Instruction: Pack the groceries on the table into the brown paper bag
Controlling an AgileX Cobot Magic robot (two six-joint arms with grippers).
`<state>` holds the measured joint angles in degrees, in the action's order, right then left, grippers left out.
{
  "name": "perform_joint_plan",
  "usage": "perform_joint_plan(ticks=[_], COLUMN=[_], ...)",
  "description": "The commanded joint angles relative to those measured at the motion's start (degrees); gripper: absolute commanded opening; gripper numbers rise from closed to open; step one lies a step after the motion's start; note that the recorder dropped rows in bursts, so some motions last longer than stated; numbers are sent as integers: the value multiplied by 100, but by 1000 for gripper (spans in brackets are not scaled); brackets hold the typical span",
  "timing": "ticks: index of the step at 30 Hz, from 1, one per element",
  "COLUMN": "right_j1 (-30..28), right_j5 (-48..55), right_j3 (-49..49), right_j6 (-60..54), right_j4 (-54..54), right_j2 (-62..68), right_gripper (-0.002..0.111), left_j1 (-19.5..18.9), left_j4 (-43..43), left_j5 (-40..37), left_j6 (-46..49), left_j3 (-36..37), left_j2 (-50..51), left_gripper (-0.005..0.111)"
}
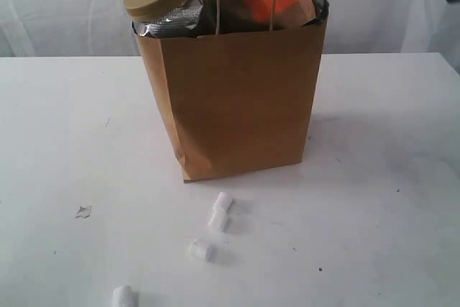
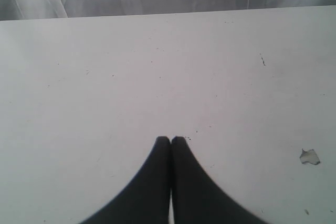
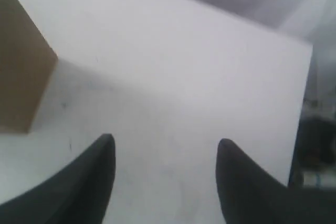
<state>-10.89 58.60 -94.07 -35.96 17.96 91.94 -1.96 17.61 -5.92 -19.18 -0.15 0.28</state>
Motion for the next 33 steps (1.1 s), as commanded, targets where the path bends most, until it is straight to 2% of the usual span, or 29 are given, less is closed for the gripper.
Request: perform_joint_plan(ticks=[1, 5, 9, 12, 15, 16, 18, 21, 23, 28, 33], right_j1=[-252, -348, -348, -348, -319, -241, -79, 415, 934, 2455, 3440], right_j5=[891, 277, -357, -576, -708, -574, -143, 612, 757, 270, -507], right_j3=[793, 1682, 2537, 3086, 3487, 3587, 3639, 3639, 3639, 3639, 3639], right_j6=[734, 734, 831, 703, -69, -575, -1405, -2106, -2433, -2489, -2600], right_j4=[-644, -518, -368, 146, 1591, 2313, 3081, 3916, 4055, 3466, 2926], right_j2=[-36, -36, -36, -36, -36, -36, -36, -36, -36, -36, -36], right_gripper=[42, 22, 12, 4, 0, 0, 0, 0, 0, 0, 0], left_j1=[-4, -4, -4, -4, -4, -4, -4, -4, -4, -4, -4], left_j4=[-3, -3, -3, -3, -3, -3, -3, -3, -3, -3, -3], left_j5=[17, 17, 17, 17, 17, 17, 17, 17, 17, 17, 17], left_j6=[-9, -9, -9, -9, -9, -9, -9, -9, -9, -9, -9], left_j3=[15, 15, 15, 15, 15, 15, 15, 15, 15, 15, 15], left_j2=[-28, -28, -28, -28, -28, -28, -28, -28, -28, -28, -28], left_gripper=[0, 0, 0, 0, 0, 0, 0, 0, 0, 0, 0])
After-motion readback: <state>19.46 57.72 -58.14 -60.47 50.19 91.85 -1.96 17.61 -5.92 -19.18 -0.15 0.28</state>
